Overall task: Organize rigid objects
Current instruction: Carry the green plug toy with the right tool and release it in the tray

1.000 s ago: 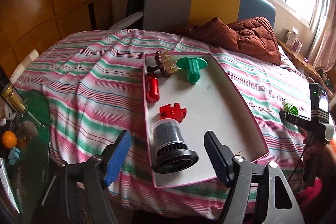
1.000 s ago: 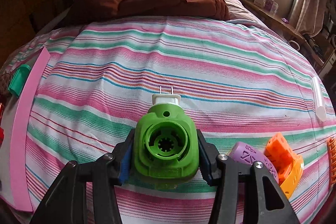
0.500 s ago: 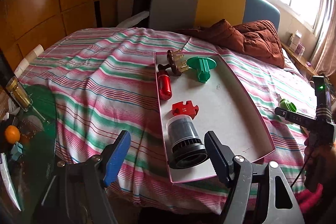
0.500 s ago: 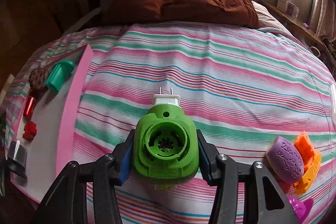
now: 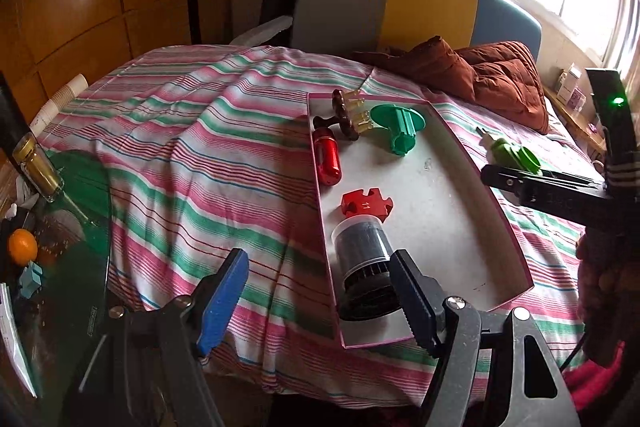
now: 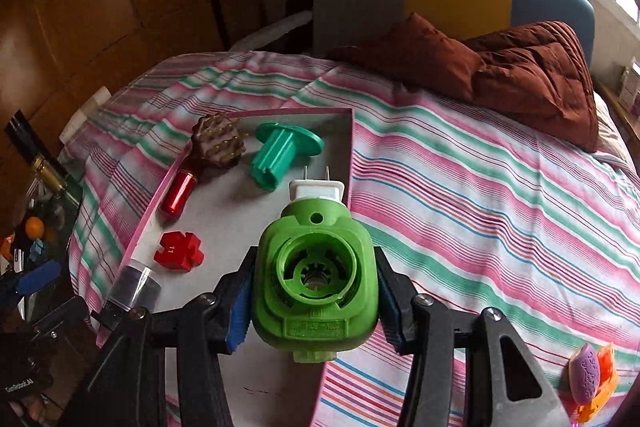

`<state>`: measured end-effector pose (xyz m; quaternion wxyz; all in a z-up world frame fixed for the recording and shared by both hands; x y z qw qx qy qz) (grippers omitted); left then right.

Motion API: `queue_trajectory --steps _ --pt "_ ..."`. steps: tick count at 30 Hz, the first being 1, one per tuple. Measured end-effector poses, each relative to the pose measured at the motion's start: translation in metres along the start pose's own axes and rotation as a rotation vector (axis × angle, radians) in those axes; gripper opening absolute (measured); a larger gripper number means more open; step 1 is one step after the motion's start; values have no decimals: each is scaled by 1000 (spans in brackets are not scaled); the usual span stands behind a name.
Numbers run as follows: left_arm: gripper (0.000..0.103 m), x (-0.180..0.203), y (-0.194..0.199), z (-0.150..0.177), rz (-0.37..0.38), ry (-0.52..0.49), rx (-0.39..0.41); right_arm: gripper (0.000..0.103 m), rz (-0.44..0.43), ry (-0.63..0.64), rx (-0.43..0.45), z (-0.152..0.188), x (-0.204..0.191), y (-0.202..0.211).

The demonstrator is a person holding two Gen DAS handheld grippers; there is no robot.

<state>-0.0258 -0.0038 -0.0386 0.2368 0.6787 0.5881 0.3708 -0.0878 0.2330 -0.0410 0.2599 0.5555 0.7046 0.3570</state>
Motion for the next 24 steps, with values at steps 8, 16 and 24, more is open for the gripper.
queue_trajectory --steps 8,16,24 --pt "73 -7 -1 -2 -19 15 5 52 17 59 -79 -20 -18 -42" --pt "74 -11 -2 -6 -37 14 11 53 99 107 -121 -32 -20 -75" --pt "74 -10 -2 -7 -35 11 15 53 67 96 -111 -27 -21 -73"
Point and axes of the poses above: each gripper's, at about its wrist camera, not at the fingertips, and y roughly against the way its jaws point, x to its right, z to its underside, the point moved 1 cm from there along -y, roughly the way its jaws point, and after that the axes turned 12 degrees about y, right-handed, at the moved point
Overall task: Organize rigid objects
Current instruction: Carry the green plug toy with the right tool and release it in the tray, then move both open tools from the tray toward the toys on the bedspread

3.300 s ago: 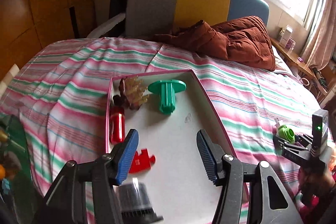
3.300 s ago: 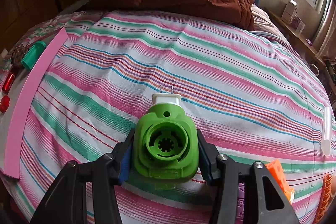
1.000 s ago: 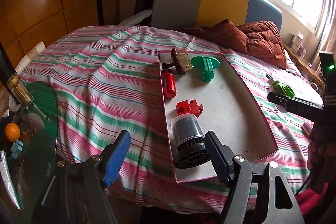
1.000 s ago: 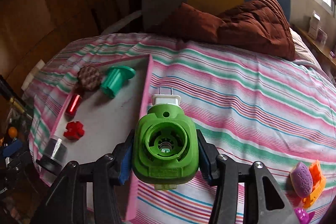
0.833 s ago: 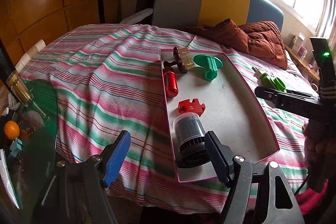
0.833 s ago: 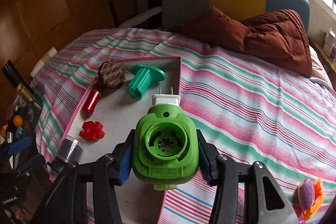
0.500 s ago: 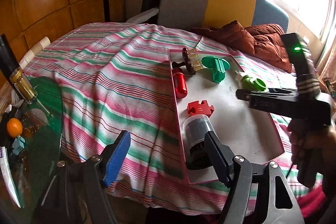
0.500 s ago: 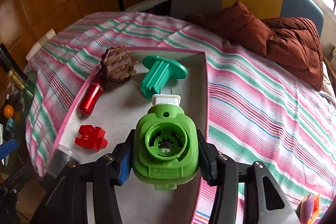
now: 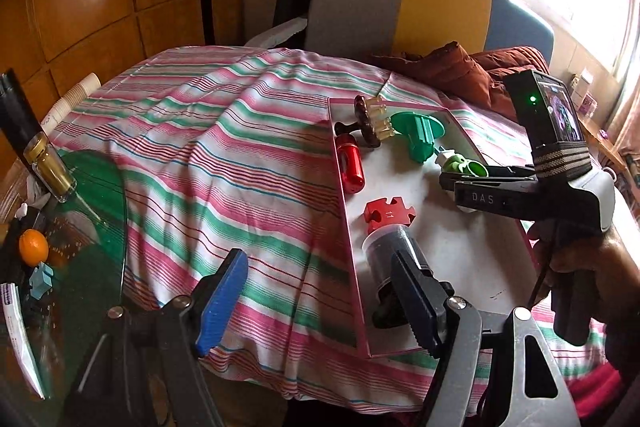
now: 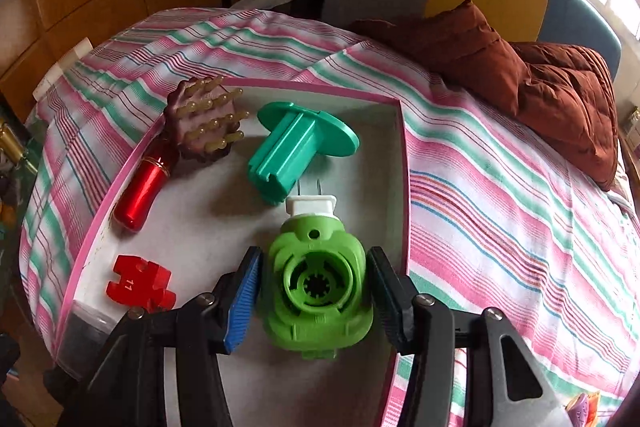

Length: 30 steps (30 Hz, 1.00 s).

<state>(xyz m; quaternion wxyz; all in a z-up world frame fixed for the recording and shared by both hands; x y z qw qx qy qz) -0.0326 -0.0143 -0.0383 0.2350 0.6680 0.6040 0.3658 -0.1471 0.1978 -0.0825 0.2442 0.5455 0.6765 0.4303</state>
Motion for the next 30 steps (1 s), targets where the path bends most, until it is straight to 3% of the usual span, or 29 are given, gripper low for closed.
queue_trajectory --steps 13,30 --pt "74 12 4 2 11 -31 9 53 -32 -89 105 24 8 43" --pt "75 52 7 0 53 -135 22 53 55 -183 131 92 61 103"
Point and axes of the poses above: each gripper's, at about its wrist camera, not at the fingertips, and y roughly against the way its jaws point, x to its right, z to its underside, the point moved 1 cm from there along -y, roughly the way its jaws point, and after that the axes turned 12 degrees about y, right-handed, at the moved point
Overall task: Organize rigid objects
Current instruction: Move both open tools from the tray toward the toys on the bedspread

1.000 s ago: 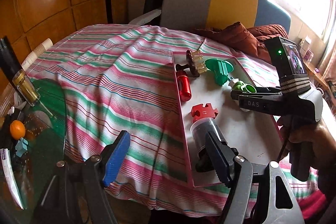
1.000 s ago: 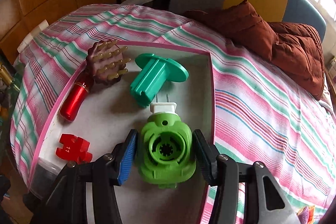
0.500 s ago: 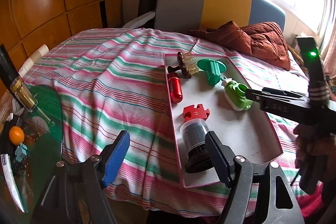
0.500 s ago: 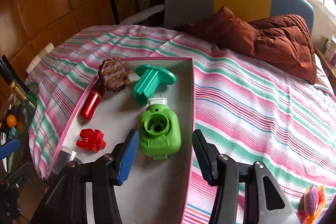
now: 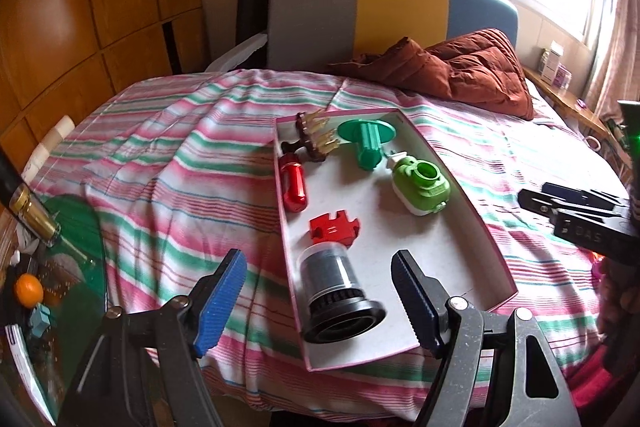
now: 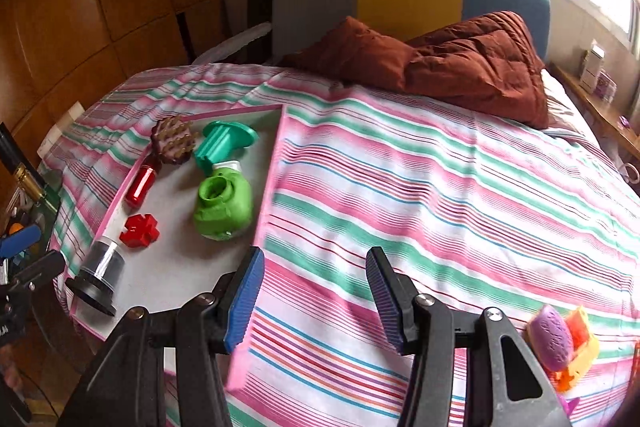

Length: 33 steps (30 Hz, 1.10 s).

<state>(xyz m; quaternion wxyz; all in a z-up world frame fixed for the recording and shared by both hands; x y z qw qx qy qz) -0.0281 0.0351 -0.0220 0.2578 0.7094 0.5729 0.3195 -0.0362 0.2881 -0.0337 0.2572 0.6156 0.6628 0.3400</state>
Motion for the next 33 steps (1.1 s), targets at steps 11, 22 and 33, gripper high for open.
queue_trajectory --steps 11,22,33 --pt "75 43 -3 -5 62 -83 -9 53 139 -127 -13 41 85 51" --pt "75 88 -5 -4 152 -153 -39 53 262 -419 34 90 182 91" --pt "75 140 -17 7 245 -237 -98 53 252 -702 138 130 223 107"
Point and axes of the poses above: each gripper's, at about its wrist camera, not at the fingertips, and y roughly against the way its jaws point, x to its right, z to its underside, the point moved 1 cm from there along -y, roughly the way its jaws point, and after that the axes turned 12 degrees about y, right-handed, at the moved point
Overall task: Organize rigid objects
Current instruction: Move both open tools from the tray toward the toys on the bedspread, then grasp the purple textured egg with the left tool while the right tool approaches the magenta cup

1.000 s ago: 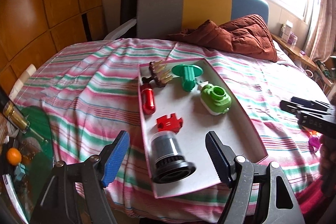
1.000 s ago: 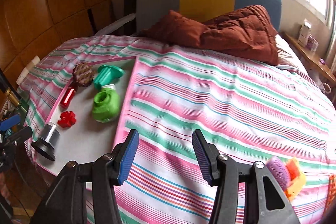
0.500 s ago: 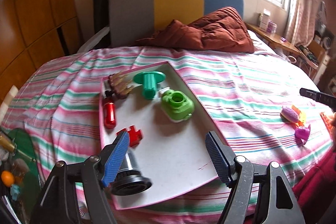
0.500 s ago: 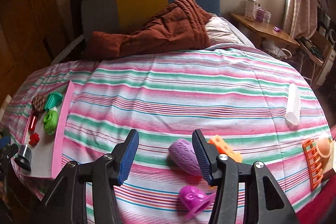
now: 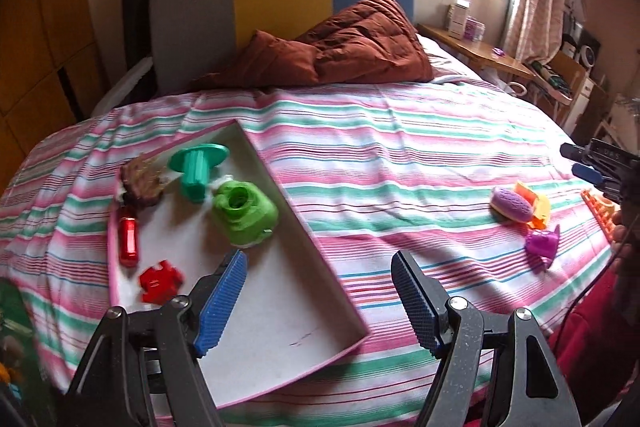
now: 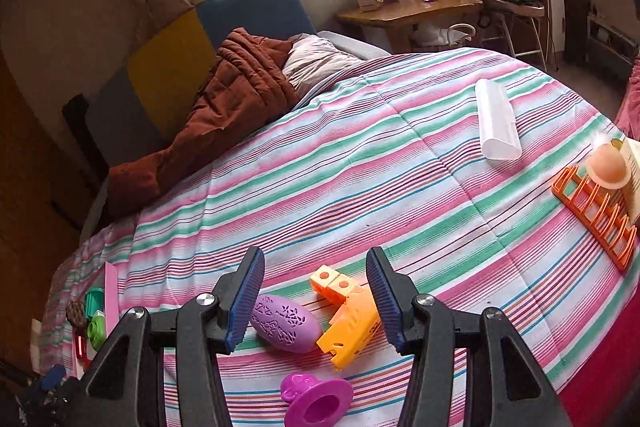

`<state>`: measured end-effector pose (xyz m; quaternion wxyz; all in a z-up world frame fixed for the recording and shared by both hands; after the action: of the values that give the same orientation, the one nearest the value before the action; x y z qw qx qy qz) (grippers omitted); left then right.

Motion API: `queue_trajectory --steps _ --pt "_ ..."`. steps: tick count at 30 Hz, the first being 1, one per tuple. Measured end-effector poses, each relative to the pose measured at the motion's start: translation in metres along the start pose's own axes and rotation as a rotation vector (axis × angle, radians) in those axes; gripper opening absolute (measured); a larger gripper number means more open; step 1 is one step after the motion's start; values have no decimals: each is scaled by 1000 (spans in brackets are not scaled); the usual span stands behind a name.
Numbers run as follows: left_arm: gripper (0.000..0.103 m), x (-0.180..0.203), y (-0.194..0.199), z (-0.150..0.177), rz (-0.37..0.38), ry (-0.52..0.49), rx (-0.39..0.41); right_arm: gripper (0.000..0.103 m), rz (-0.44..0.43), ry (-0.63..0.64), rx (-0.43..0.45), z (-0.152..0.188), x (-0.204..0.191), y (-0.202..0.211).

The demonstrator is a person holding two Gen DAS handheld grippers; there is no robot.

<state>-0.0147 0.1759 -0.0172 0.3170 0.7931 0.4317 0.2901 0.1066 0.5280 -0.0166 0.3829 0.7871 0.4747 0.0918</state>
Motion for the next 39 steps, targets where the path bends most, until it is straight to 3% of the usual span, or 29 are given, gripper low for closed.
queue_trajectory --steps 6,10,15,17,20,22,24,28,39 --pt "74 48 -29 1 94 -90 -75 53 -19 -41 25 -1 6 3" --pt "63 82 -52 1 163 -126 -145 53 -45 -104 26 -1 18 3" --pt "64 124 -72 -1 231 -165 -197 53 -66 -118 10 -1 20 0" --pt "70 141 -81 -4 239 -187 -220 53 -73 -119 8 -1 20 -1" --pt "71 161 -95 -11 269 -171 -255 53 -81 -125 7 -1 21 -1" --pt "71 177 -98 -13 268 -234 -229 53 -90 -139 3 0 23 -2" --pt "79 194 -103 -11 293 -337 -214 53 -96 -154 -5 0 26 -4" --pt "93 213 -117 -11 309 -450 -225 53 -103 -167 -12 1 28 -6" --pt "100 242 -156 -4 323 -570 -305 53 -126 -212 -30 2 34 -11"
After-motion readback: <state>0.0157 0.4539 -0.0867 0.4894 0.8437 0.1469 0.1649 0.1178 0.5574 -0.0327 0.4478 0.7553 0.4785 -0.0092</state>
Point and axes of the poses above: each gripper's, at about its wrist camera, not at the fingertips, and y roughly against the way its jaws point, x to its right, z to its underside, the point moved 1 cm from there along -y, roughly the way its jaws point, and after that the axes turned 12 degrees about y, right-handed, at the moved point
